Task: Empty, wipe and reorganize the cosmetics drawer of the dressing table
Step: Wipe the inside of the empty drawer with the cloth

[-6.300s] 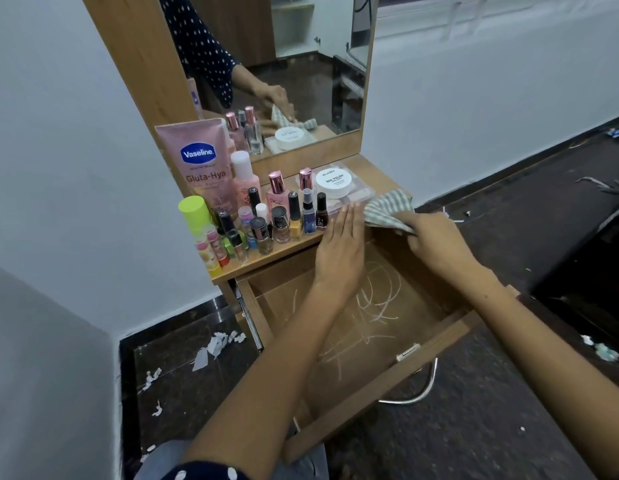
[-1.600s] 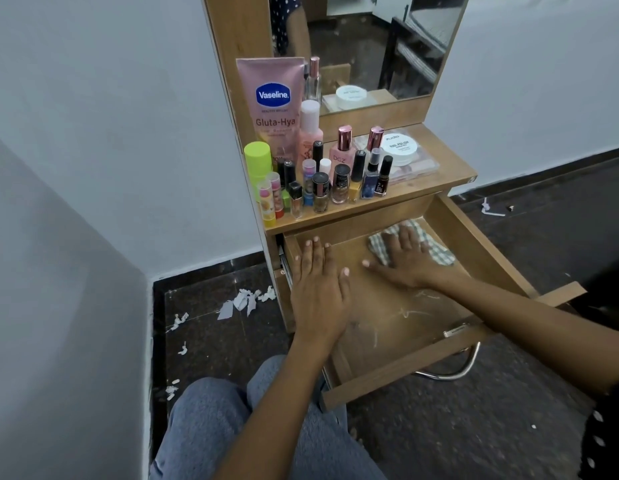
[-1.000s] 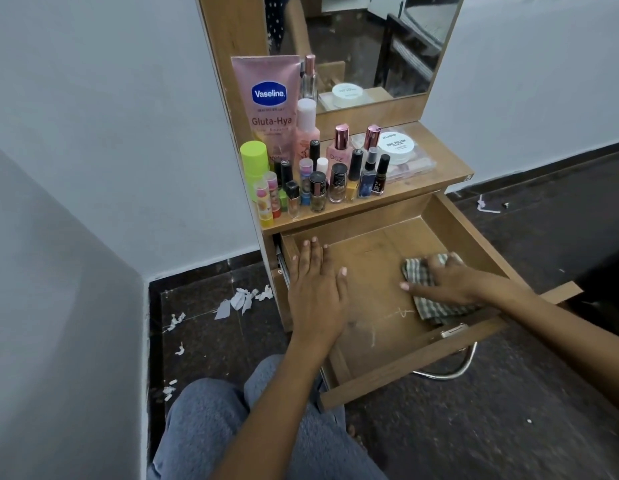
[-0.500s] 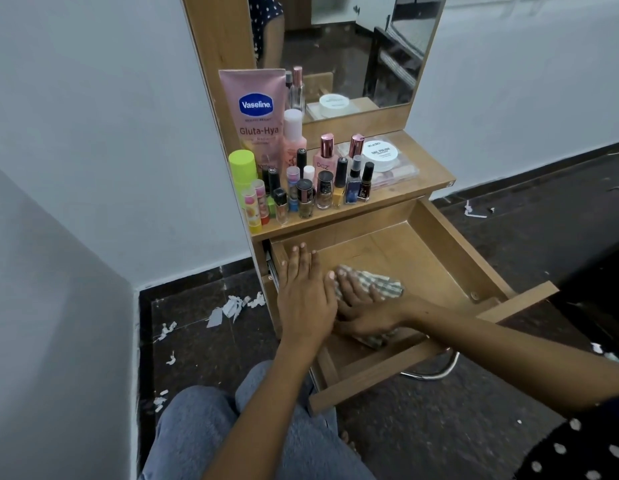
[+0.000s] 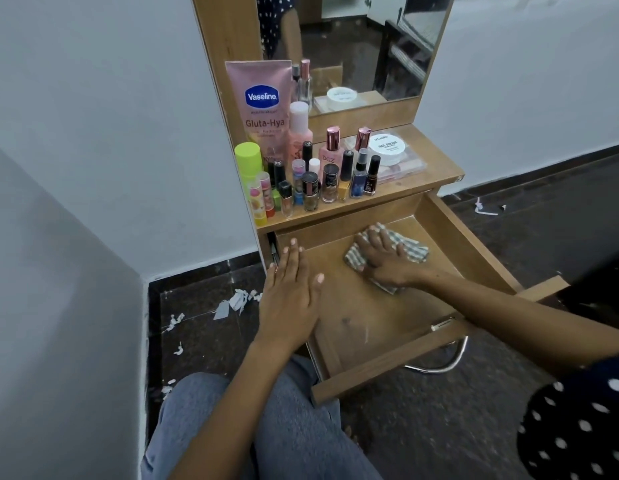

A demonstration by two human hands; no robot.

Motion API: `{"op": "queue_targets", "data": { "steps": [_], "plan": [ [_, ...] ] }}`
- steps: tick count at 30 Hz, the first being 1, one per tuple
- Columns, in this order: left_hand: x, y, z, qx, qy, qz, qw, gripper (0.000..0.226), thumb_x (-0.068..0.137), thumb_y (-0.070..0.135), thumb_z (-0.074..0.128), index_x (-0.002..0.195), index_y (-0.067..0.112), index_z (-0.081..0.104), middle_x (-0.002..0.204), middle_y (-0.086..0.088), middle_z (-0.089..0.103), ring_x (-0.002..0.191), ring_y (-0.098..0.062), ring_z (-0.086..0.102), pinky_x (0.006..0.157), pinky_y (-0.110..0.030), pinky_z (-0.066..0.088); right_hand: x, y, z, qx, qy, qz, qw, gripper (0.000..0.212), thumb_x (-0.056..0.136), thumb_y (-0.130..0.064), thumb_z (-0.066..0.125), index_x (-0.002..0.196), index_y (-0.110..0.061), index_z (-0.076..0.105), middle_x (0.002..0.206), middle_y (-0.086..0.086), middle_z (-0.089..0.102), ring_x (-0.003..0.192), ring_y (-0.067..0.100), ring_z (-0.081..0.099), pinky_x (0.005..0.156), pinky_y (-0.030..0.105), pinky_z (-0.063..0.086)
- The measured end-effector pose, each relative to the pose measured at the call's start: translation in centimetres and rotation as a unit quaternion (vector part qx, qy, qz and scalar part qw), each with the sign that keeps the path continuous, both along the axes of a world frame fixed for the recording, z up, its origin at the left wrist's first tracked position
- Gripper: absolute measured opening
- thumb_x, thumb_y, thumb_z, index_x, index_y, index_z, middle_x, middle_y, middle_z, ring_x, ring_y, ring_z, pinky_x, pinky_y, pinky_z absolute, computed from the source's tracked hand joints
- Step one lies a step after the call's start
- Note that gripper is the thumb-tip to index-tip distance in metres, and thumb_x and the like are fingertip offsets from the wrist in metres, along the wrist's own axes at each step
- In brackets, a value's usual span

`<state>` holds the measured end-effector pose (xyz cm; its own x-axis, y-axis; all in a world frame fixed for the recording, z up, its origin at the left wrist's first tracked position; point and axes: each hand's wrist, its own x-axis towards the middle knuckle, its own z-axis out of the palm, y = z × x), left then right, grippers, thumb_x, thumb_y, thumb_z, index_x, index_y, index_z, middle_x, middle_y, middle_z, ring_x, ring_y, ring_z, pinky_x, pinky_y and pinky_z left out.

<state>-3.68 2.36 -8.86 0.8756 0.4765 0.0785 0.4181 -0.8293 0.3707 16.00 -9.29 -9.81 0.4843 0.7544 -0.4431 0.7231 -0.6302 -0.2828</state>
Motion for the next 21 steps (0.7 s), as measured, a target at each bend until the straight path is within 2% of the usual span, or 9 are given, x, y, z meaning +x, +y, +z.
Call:
{"op": "queue_targets", "data": {
  "steps": [2, 3, 6, 7, 9, 12, 18, 21],
  "plan": [
    [-0.4, 0.6, 0.1, 0.01, 0.007, -0.022, 1.0, 0.06, 0.101, 0.044, 0.012, 0.152, 0.012, 0.001, 0.158, -0.001, -0.014, 0.144, -0.009, -0.012, 0.115, -0.027, -0.009, -1.3, 0.1, 0.1, 0.032, 0.017, 0.077, 0.996, 0.072, 0.099, -0.03, 0.041, 0.152, -0.022, -0.007, 0.157, 0.004, -0.023, 0.144, 0.021, -0.023, 0.117, 0.05, -0.011],
    [-0.6, 0.7, 0.0, 0.024, 0.007, -0.03, 0.999, 0.062, 0.1, 0.046, 0.008, 0.152, 0.013, 0.0, 0.158, -0.001, -0.015, 0.144, -0.008, -0.014, 0.114, -0.026, -0.01, -1.8, -0.2, 0.3, 0.041, 0.024, 0.128, 0.991, 0.07, 0.099, -0.025, 0.042, 0.152, -0.022, -0.004, 0.158, 0.003, -0.019, 0.145, 0.019, -0.022, 0.118, 0.046, -0.01],
    [-0.8, 0.5, -0.4, 0.044, 0.0, -0.027, 0.999, 0.073, 0.089, 0.049, -0.005, 0.151, 0.011, -0.001, 0.158, -0.003, -0.012, 0.144, -0.01, -0.012, 0.114, -0.026, -0.009, -2.7, -1.9, 0.4, 0.042, -0.033, 0.263, 0.963, 0.064, 0.1, -0.023, 0.042, 0.152, -0.02, 0.005, 0.158, 0.003, -0.014, 0.143, 0.016, -0.021, 0.117, 0.032, -0.009],
    [-0.8, 0.3, -0.5, 0.041, -0.005, -0.021, 0.999, 0.073, 0.089, 0.048, -0.004, 0.151, 0.01, 0.001, 0.158, -0.004, -0.01, 0.145, -0.012, -0.009, 0.115, -0.027, -0.007, -3.0, -2.4, 0.5, 0.037, -0.067, 0.272, 0.959, 0.063, 0.1, -0.026, 0.041, 0.152, -0.02, 0.005, 0.158, 0.004, -0.015, 0.143, 0.017, -0.019, 0.118, 0.032, -0.007],
    [-0.7, 0.0, -0.6, 0.042, -0.017, -0.014, 0.999, 0.07, 0.091, 0.046, 0.0, 0.15, 0.008, 0.005, 0.159, -0.005, -0.004, 0.146, -0.015, -0.003, 0.115, -0.029, -0.003, -3.1, -2.8, 0.7, 0.023, -0.104, 0.213, 0.971, 0.066, 0.1, -0.032, 0.042, 0.152, -0.021, 0.003, 0.159, 0.005, -0.014, 0.147, 0.021, -0.013, 0.119, 0.034, -0.001],
    [-0.6, -0.1, -0.7, 0.063, -0.031, -0.007, 0.998, 0.065, 0.094, 0.041, 0.008, 0.15, 0.007, 0.011, 0.159, -0.006, 0.001, 0.146, -0.017, 0.001, 0.115, -0.033, 0.002, -2.8, -1.4, 0.8, 0.023, -0.062, 0.14, 0.988, 0.072, 0.096, -0.032, 0.051, 0.152, -0.021, 0.007, 0.16, 0.004, -0.01, 0.148, 0.022, -0.005, 0.118, 0.033, 0.007],
    [-0.8, -0.6, -1.0, 0.084, -0.024, 0.046, 0.995, 0.061, 0.097, 0.035, 0.018, 0.148, 0.002, 0.025, 0.157, -0.012, 0.017, 0.145, -0.021, 0.014, 0.115, -0.039, 0.009, -2.5, 3.2, 0.2, 0.045, -0.038, 0.204, 0.977, 0.065, 0.098, -0.022, 0.047, 0.152, -0.016, 0.01, 0.16, 0.008, -0.01, 0.148, 0.024, -0.009, 0.121, 0.038, 0.005],
    [-0.8, -0.6, -0.7, 0.104, -0.008, 0.048, 0.993, 0.06, 0.097, 0.033, 0.019, 0.145, 0.001, 0.033, 0.154, -0.013, 0.026, 0.143, -0.023, 0.022, 0.113, -0.041, 0.013, -3.5, 4.3, -0.6, 0.065, -0.046, 0.249, 0.965, 0.063, 0.099, -0.021, 0.044, 0.152, -0.015, 0.01, 0.16, 0.01, -0.01, 0.147, 0.027, -0.012, 0.12, 0.046, 0.004]
  ]
}}
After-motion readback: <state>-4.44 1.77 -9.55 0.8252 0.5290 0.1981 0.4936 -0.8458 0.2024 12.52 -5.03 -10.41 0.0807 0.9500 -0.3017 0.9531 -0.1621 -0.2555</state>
